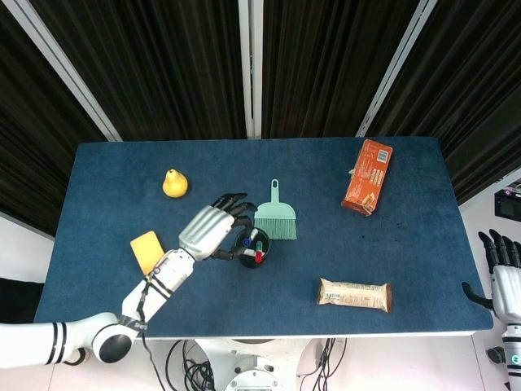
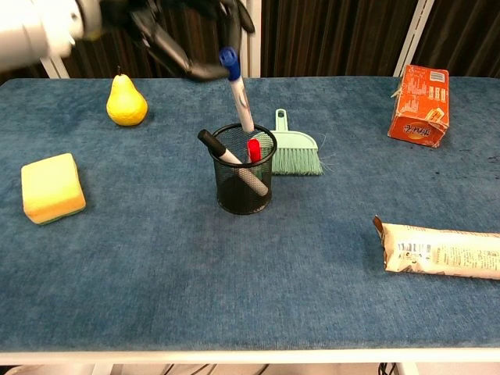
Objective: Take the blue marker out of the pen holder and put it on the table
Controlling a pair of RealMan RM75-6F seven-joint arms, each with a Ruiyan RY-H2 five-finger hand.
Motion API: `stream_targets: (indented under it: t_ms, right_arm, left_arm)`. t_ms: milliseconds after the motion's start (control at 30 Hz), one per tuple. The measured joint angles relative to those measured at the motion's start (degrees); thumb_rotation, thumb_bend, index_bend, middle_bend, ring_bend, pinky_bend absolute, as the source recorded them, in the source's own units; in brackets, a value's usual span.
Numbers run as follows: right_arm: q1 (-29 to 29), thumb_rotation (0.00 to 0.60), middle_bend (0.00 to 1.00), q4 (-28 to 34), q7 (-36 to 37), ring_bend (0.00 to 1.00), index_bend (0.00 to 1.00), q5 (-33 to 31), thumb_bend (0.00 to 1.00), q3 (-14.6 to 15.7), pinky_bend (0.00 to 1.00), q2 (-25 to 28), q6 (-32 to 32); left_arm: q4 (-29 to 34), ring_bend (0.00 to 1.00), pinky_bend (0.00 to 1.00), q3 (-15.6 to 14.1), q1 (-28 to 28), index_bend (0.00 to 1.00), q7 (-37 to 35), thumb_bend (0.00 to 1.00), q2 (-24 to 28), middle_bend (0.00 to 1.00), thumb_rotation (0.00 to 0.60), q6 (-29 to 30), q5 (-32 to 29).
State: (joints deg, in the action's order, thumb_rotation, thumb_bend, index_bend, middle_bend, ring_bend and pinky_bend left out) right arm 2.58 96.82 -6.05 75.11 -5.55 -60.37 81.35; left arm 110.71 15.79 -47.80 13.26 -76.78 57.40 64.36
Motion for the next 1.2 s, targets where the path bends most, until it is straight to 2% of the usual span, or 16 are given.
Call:
stream_targets:
  t_ms: [233,433,633,800,1000,1067,1200]
  right_arm:
    - [0.34,0.6,0.0,0.13,-0.84,0.0,0.0,-0.24,0.18,-0.08,0.0,-0.28,-0.41]
    - [0.82,0.6,0.0,0.44,-2.12,0.0,0.0,-0.39,0.18,-0.04,0.0,-0.81,-0.91]
    - [1.11,0.6,0.0,0.7,-3.32,0.0,0.0,-0.53,0.18,0.03,0.0,-1.33,-1.04]
    - [1.08,0.6,0.0,0.33,-5.05,0.0,0.0,-1.24,0.18,-0.36,0.0,-2.07,-0.19]
    - [1.0,0.6,0.0,-0.16,-4.31,0.0,0.0,-1.56,0.18,-0.32,0.0,-2.04,-0.42]
    - [0.93,0.6,0.0,-0.5,-4.27,0.0,0.0,-1.81,0.18,-0.41,0.0,-2.15,-0.3]
    - [0.99,0.6,0.0,-0.82,-3.69,0.0,0.0,-1.91,0.18,-0.36,0.0,-2.13,-0.78]
  left_arm:
    - [5.66,0.07,0.11,1.32,4.67,0.61,-0.66,0.37,8.35,0.22,0.6,6.91,2.31]
    - [3.48,0.07,0.11,1.07,6.87,0.61,-2.61,0.37,10.69,0.22,0.6,7.17,-0.32]
    - [-4.87,0.07,0.11,-0.4,6.54,0.61,-7.21,0.38,9.23,0.22,0.6,0.6,-5.03]
    - [-12.18,0.07,0.11,-1.85,5.2,0.61,-9.76,0.38,5.51,0.22,0.6,-4.96,-7.35]
    - [-19.25,0.07,0.11,-2.92,3.39,0.61,-8.74,0.38,0.52,0.22,0.6,-6.66,-8.5]
    - [-20.91,0.07,0.11,-3.23,2.95,0.58,-6.97,0.38,-1.01,0.22,0.6,-6.1,-8.84]
    - [-22.1,0.07,0.09,-3.53,2.43,0.3,-5.61,0.33,-2.78,0.21,0.6,-5.64,-9.53]
